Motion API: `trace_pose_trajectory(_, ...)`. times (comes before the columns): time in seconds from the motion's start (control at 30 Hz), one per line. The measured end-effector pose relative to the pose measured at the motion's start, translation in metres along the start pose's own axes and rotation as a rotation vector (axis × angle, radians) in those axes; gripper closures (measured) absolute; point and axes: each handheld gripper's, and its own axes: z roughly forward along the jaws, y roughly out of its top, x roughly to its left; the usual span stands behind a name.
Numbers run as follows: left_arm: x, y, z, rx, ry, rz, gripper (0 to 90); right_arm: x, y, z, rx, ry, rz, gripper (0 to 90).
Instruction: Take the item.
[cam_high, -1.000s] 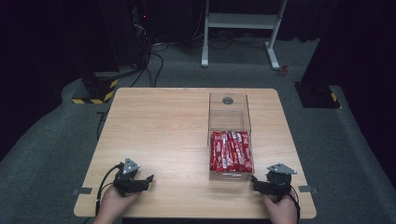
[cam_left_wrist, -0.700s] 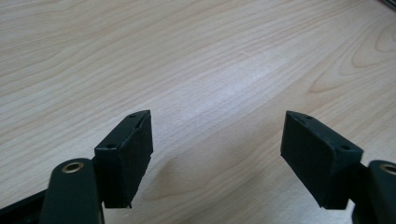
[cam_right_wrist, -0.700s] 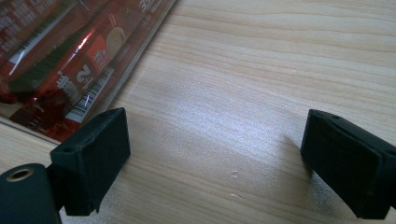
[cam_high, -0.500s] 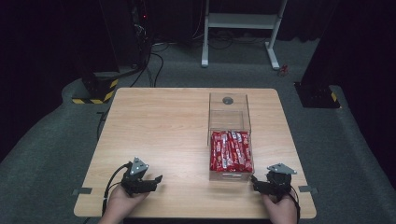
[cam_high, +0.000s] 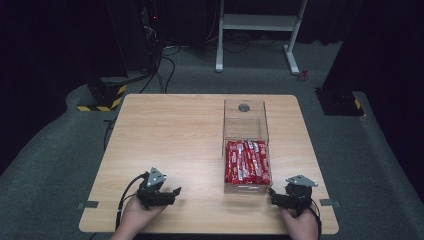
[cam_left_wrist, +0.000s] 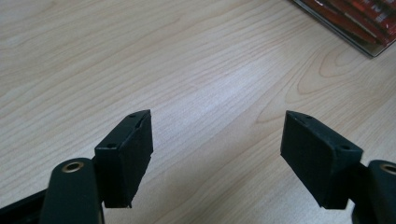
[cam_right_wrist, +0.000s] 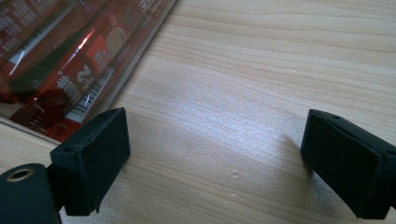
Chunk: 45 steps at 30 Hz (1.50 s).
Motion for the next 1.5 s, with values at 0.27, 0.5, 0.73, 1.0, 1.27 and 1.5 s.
trace_pose_trajectory(0.27,0.0,0.003,-0.003,-0.059,0.005,-0.004,30.0,0.0,0.0,0.0,0.0,0.0,0.0,8.2)
trace_pose_trajectory(0.5,-0.003,0.006,-0.01,-0.126,0.006,0.002,32.3,0.0,0.0,0.0,0.0,0.0,0.0,8.2)
trace_pose_trajectory(0.73,-0.008,0.015,-0.011,-0.136,-0.003,-0.009,33.1,0.0,0.0,0.0,0.0,0.0,0.0,8.2)
trace_pose_trajectory(1.0,-0.016,0.024,-0.01,-0.149,-0.019,0.006,32.6,0.0,0.0,0.0,0.0,0.0,0.0,8.2)
trace_pose_trajectory(1.27,-0.029,0.037,-0.01,-0.157,-0.059,0.027,30.3,0.0,0.0,0.0,0.0,0.0,0.0,8.1)
trace_pose_trajectory(1.5,-0.042,0.052,-0.004,-0.164,-0.104,0.045,30.0,0.0,0.0,0.0,0.0,0.0,0.0,8.2)
